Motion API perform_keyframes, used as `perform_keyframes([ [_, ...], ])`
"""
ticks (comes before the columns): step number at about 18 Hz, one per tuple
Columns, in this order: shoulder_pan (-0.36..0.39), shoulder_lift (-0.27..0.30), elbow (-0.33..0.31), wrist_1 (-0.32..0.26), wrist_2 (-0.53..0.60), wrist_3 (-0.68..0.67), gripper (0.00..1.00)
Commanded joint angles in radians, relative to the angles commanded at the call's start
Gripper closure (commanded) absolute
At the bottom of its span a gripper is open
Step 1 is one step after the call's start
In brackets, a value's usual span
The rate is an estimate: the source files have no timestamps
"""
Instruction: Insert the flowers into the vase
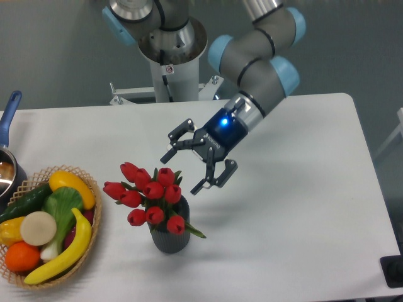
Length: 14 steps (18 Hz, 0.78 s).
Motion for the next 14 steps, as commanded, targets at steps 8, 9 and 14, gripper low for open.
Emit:
perform_keyframes([
  [8,0.006,0.124,0.009,-0.006,0.394,-0.054,0.0],
  [9,0.003,0.14,0.008,-0.008,0.466,-0.054,0.0],
  [14,-0.005,0.187,0.001,-0.105,0.729,-0.103,0.0],
])
